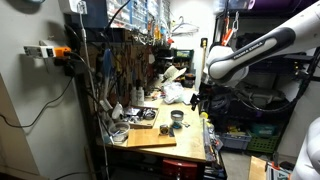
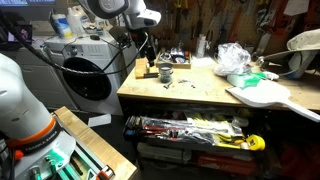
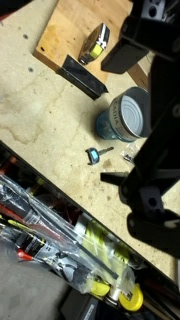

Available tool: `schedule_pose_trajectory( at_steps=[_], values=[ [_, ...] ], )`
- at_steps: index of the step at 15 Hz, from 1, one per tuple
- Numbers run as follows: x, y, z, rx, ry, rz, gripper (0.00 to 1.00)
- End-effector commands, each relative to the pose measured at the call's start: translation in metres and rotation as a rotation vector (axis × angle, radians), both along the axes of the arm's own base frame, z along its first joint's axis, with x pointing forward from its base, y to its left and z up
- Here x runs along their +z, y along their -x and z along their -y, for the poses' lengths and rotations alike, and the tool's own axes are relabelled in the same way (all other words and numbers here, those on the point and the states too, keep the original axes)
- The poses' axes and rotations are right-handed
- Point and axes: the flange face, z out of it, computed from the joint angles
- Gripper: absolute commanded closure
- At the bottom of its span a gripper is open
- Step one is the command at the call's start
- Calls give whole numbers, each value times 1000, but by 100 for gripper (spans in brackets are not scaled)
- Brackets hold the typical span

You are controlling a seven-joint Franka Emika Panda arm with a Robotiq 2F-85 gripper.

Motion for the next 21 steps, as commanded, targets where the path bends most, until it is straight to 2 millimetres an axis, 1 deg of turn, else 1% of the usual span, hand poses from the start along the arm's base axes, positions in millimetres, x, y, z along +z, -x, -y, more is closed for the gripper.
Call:
schedule_pose_trajectory(
  at_steps=[1, 3, 11, 16, 21],
  values=[
    [-24, -26, 5, -82, 45, 18, 0],
    [-32, -37, 8, -136, 49, 42, 0],
    [-51, -79, 12, -334, 58, 115, 0],
    [-64, -93, 8, -402, 61, 115, 0],
    [-74, -100, 3, -411, 61, 92, 0]
  ],
)
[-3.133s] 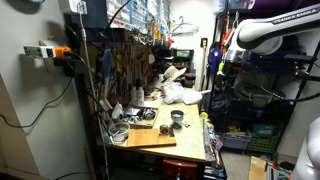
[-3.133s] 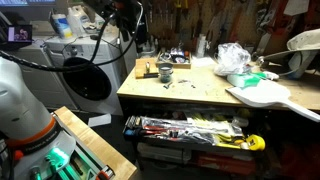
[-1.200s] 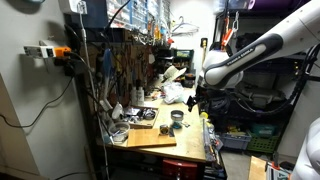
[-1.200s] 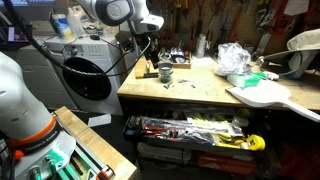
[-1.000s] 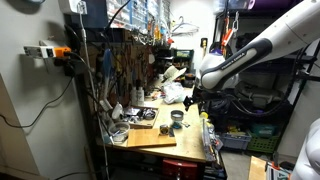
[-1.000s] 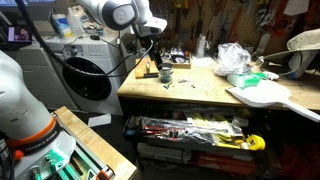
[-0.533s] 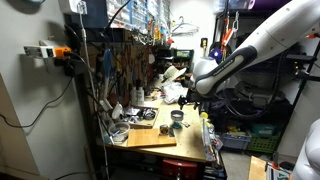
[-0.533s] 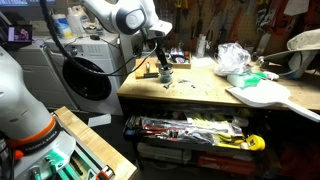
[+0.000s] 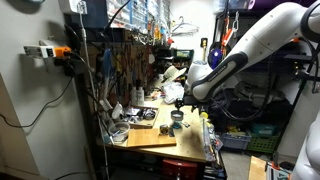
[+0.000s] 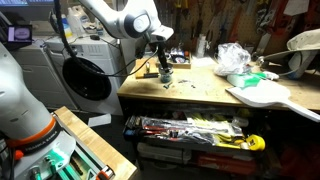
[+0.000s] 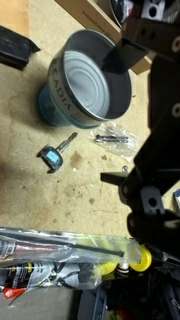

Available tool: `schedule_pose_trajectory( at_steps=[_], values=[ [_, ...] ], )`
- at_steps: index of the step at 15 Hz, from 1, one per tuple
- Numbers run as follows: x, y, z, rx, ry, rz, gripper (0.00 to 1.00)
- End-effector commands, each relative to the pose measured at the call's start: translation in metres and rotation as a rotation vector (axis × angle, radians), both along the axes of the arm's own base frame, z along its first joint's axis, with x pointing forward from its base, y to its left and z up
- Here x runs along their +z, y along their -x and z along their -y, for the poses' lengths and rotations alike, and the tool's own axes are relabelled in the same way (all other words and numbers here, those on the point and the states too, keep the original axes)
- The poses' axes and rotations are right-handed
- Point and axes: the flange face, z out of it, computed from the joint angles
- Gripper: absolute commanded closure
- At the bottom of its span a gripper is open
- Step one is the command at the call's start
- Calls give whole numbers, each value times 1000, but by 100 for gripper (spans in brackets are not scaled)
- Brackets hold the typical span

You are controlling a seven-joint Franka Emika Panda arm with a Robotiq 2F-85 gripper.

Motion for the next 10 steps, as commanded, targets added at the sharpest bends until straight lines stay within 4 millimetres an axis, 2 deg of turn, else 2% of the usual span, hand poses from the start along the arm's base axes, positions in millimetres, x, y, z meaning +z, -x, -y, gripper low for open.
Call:
schedule_pose_trajectory(
  at_steps=[1, 2, 10],
  values=[
    [-7, -7, -2, -8, 6, -3, 15],
    [-8, -8, -2, -8, 6, -3, 27],
    [-9, -9, -1, -7, -3, -25, 88]
  ],
)
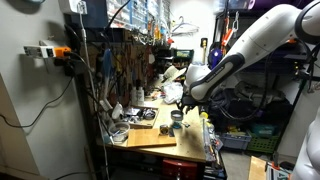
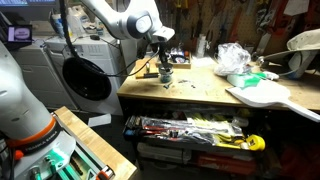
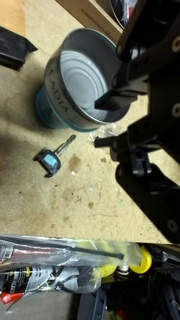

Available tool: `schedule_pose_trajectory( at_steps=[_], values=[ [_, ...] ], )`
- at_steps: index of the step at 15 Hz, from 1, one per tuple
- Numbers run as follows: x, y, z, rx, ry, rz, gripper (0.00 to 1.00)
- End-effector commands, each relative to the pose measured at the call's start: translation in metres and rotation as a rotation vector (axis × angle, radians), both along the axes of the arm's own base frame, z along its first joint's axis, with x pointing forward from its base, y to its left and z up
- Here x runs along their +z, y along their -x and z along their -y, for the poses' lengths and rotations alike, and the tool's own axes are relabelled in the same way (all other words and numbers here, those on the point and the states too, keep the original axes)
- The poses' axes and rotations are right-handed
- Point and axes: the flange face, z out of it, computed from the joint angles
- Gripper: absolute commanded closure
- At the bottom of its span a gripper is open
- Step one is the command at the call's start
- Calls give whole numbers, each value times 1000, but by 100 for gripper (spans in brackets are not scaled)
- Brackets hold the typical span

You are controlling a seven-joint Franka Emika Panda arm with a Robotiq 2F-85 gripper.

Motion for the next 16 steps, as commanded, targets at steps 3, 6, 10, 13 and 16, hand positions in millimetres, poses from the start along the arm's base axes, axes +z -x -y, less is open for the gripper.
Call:
schedule_pose_trajectory(
  at_steps=[3, 6, 10, 13, 16],
  values=[
    [-6, 0, -3, 5, 17, -24, 100],
    [-2, 2, -5, 20, 23, -22, 99],
    [35, 7, -27, 110, 28, 18, 99],
    [68, 5, -59, 251, 29, 74, 99],
    [83, 5, -105, 422, -5, 86, 99]
  ],
)
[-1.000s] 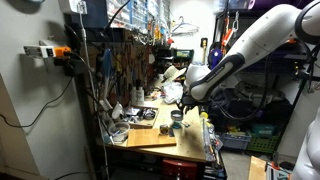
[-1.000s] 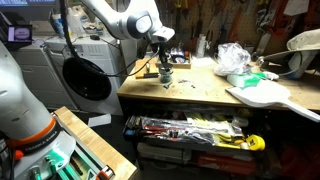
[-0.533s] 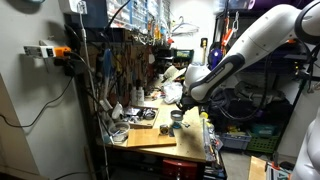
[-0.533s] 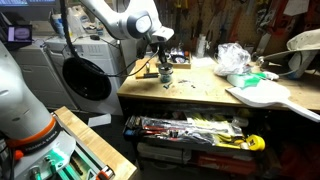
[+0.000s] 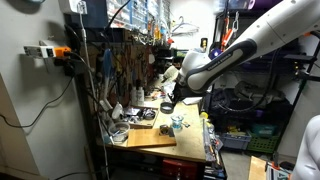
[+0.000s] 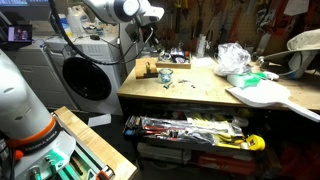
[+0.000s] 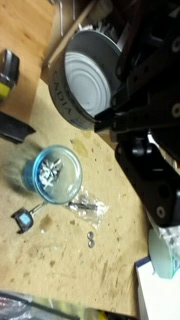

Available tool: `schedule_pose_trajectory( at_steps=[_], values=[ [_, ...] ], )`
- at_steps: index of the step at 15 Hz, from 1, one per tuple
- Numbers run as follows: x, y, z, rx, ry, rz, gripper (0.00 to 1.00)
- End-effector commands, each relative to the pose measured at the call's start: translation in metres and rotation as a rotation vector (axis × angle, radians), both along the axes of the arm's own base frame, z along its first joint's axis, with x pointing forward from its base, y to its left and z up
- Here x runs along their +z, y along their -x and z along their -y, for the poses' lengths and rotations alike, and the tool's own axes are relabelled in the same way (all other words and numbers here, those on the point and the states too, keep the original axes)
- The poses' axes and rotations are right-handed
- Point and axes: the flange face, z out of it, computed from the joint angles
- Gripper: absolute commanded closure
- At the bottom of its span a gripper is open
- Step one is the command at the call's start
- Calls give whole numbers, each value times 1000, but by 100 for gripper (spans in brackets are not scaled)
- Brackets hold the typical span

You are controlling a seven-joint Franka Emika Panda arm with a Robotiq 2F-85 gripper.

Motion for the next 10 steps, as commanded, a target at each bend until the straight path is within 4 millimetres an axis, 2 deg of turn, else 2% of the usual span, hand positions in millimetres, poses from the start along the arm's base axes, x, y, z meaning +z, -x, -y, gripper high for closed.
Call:
schedule_pose_trajectory(
  at_steps=[1, 4, 5, 7, 10],
  values=[
    [12, 12, -51, 203, -13, -13, 99],
    [6, 17, -95, 375, -13, -3, 99],
    [13, 5, -79, 289, -7, -1, 97],
    [8, 8, -97, 351, -11, -10, 97],
    [7, 9, -97, 367, -7, -13, 97]
  ],
)
